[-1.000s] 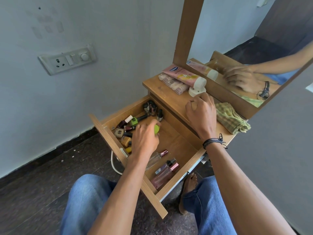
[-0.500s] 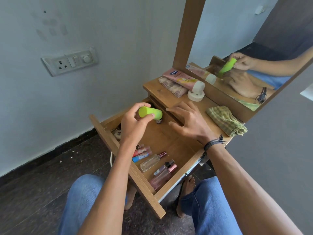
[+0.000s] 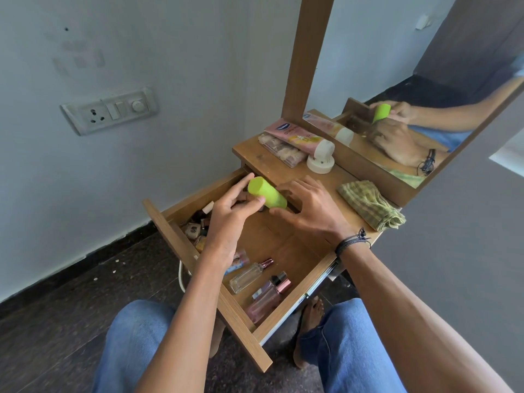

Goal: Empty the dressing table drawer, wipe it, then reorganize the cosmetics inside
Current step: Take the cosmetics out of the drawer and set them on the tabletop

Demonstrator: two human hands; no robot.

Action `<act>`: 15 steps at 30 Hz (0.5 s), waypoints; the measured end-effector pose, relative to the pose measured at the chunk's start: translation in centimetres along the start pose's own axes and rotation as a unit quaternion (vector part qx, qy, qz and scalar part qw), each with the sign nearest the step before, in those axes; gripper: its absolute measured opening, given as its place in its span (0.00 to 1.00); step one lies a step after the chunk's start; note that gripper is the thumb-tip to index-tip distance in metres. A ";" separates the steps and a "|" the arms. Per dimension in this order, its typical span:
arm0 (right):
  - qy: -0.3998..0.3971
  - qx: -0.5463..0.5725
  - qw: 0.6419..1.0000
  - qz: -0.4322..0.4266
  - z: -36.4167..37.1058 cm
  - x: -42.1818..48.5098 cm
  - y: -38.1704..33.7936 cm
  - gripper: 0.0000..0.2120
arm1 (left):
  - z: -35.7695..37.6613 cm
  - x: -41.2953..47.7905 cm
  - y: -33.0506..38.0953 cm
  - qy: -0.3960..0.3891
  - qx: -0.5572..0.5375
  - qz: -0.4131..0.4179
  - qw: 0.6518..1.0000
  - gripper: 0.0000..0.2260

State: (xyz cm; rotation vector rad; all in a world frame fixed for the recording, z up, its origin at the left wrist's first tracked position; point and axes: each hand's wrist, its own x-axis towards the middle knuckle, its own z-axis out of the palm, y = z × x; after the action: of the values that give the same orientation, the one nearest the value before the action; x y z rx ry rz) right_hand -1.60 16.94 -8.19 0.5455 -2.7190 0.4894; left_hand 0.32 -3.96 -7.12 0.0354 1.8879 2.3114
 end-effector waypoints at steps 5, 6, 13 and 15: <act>0.015 0.064 0.992 0.104 -0.6 0.0 -0.5 0.27 | 0.2 -0.3 0.3 -0.073 -0.015 0.005 0.997 0.24; 0.030 0.075 0.990 0.115 -0.7 0.1 -0.6 0.25 | 0.4 -0.3 0.2 -0.082 -0.009 0.003 0.997 0.24; 0.162 0.159 0.934 0.278 -1.1 0.5 0.2 0.17 | 0.7 -0.1 -0.9 -0.027 0.047 -0.002 0.998 0.16; 0.166 0.147 0.929 0.295 -1.0 0.6 0.7 0.17 | 0.3 0.2 -1.8 -0.004 0.069 -0.015 0.997 0.14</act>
State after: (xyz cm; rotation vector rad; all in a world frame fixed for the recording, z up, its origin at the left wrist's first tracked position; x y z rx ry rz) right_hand -2.15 17.74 -7.24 -0.2976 -2.4487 1.0429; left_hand 0.31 -3.26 -8.80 0.0325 2.0270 2.1536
